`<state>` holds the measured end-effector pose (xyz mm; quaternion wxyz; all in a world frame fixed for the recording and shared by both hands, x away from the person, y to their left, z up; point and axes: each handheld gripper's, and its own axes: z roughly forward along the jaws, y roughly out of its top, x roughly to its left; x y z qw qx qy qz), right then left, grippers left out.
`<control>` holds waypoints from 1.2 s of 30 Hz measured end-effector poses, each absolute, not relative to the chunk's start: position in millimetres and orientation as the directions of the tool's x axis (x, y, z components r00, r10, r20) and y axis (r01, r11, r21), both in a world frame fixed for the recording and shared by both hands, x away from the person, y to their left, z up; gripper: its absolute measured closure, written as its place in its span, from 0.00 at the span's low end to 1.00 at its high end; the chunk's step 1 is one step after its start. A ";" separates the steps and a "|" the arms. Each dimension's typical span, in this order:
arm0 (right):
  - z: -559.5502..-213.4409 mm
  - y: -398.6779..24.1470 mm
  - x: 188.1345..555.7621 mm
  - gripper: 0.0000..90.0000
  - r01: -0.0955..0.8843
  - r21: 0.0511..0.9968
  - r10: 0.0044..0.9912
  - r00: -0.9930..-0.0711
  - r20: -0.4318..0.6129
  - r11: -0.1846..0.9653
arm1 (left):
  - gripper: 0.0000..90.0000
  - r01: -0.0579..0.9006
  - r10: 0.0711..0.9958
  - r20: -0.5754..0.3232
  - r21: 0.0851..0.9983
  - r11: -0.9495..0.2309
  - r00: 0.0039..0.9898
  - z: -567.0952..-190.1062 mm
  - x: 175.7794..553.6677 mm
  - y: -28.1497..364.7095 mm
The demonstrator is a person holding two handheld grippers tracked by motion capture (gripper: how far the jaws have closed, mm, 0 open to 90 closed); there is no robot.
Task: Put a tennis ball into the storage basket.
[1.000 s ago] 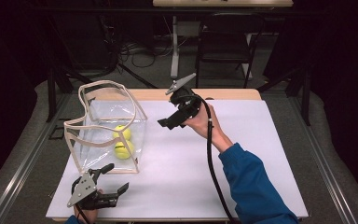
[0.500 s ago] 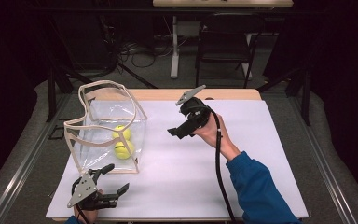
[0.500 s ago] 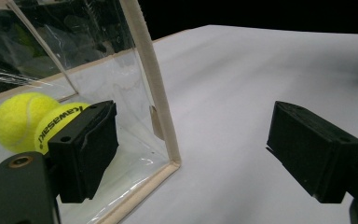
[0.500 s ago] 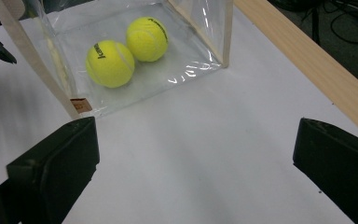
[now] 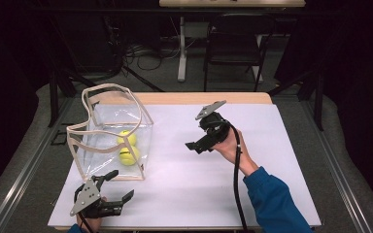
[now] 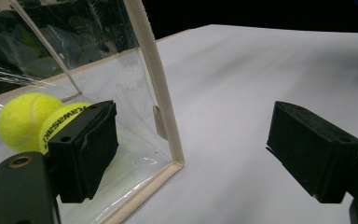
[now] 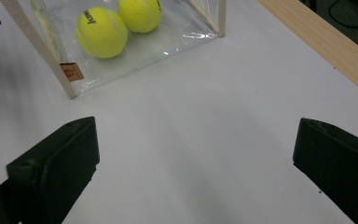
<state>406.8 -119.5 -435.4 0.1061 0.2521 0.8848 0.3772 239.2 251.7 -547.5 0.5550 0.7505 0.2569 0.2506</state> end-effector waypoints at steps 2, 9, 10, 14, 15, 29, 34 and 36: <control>-436.9 -122.2 404.9 0.00 0.365 0.721 0.526 -0.850 0.000 0.589 | 0.18 0.108 0.664 0.091 0.962 -0.252 0.742 -547.4 239.1 251.9; -445.7 -132.9 398.1 0.00 0.374 0.709 0.540 -0.842 -0.010 0.598 | 0.18 0.107 0.665 0.093 0.961 -0.253 0.741 -547.0 238.6 251.8; -446.9 -134.5 397.1 0.00 0.374 0.708 0.540 -0.841 -0.013 0.599 | 0.18 0.107 0.665 0.093 0.961 -0.253 0.741 -547.0 238.6 251.8; -451.6 -141.4 392.9 0.00 0.380 0.708 0.545 -0.838 -0.009 0.596 | 0.18 0.108 0.666 0.093 0.961 -0.254 0.740 -547.1 239.0 251.8; -452.8 -143.0 392.2 0.00 0.382 0.706 0.547 -0.837 -0.008 0.596 | 0.18 0.108 0.666 0.093 0.961 -0.254 0.740 -547.1 239.1 251.8; -467.1 -162.1 378.6 0.00 0.402 0.684 0.564 -0.826 -0.016 0.609 | 0.18 0.108 0.665 0.093 0.961 -0.254 0.741 -547.0 238.4 251.4; -473.4 -172.5 371.8 0.00 0.413 0.669 0.575 -0.818 -0.028 0.619 | 0.18 0.107 0.664 0.095 0.961 -0.256 0.742 -547.0 238.5 251.1; -476.3 -176.2 369.5 0.00 0.416 0.665 0.578 -0.815 -0.029 0.620 | 0.18 0.108 0.664 0.094 0.961 -0.256 0.742 -547.1 238.4 251.0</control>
